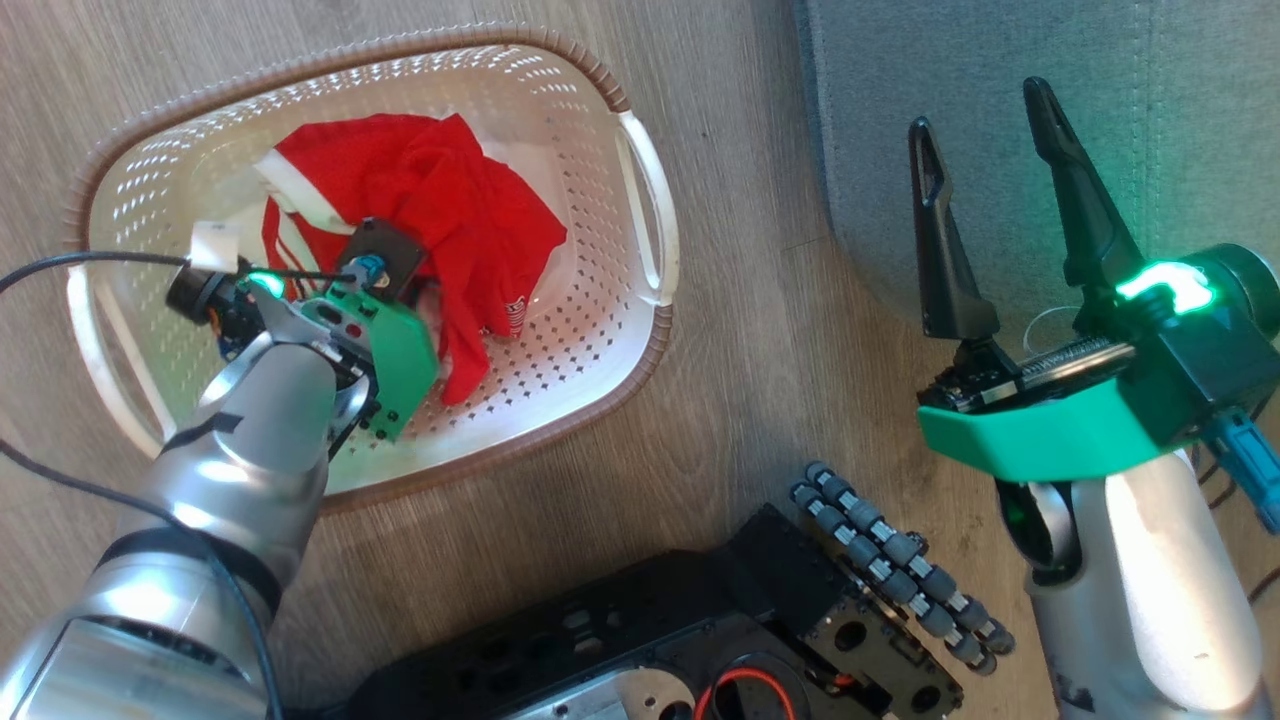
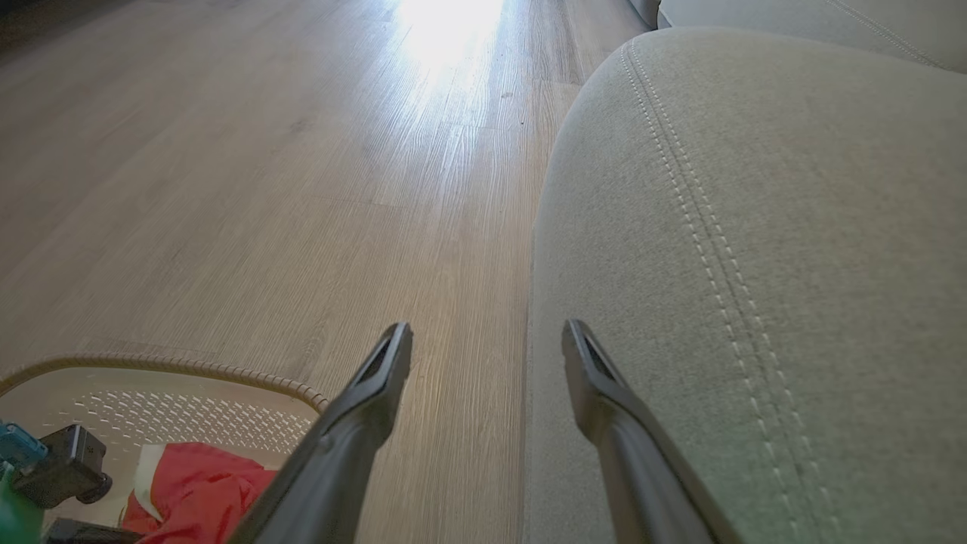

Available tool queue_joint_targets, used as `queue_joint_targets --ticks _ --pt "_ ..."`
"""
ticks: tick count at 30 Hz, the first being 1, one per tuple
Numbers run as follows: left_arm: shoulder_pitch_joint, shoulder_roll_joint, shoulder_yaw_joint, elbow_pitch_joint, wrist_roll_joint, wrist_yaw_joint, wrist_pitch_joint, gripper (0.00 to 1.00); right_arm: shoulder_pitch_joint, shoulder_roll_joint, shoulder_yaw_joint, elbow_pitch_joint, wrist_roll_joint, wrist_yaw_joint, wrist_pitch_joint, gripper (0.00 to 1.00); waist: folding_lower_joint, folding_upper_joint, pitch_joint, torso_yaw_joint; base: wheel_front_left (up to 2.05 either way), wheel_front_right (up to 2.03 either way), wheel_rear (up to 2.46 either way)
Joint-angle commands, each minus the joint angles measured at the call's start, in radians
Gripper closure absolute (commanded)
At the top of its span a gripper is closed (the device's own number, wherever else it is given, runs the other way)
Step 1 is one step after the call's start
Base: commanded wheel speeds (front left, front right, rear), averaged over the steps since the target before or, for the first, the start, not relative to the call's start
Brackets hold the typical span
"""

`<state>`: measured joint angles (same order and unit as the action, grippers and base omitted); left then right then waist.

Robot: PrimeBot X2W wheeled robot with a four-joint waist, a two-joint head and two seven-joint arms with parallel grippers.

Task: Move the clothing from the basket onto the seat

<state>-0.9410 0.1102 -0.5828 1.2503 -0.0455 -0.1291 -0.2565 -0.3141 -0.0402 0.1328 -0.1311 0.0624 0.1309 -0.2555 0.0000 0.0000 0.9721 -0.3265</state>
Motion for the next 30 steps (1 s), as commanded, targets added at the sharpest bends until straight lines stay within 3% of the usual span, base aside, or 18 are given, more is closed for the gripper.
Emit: queue_joint_targets --ticks 1,11,17,30 --pt "0.020 -0.001 0.004 0.003 -0.012 0.000 -0.005 1.00 0.061 -0.010 0.016 -0.030 0.013 0.000 -0.006 0.00 0.0000 0.0000 -0.001 -0.001 0.00 0.00 0.00" --pt "0.023 -0.008 -0.032 0.010 -0.071 -0.001 -0.005 1.00 0.024 -0.010 0.004 -0.009 0.012 0.000 -0.006 0.00 0.0000 0.0000 -0.024 0.004 0.00 0.00 0.00" --pt "0.043 0.023 -0.035 -0.051 -0.108 -0.001 -0.005 1.00 -0.025 -0.010 0.011 0.006 0.002 0.000 -0.006 0.00 0.0000 0.0000 -0.071 0.009 0.00 0.00 0.00" --pt "0.227 -0.019 0.015 -0.237 -0.162 0.005 -0.005 1.00 -0.019 -0.010 -0.034 0.106 -0.074 0.000 -0.006 0.00 0.0000 0.0000 -0.352 0.120 0.00 0.00 0.00"
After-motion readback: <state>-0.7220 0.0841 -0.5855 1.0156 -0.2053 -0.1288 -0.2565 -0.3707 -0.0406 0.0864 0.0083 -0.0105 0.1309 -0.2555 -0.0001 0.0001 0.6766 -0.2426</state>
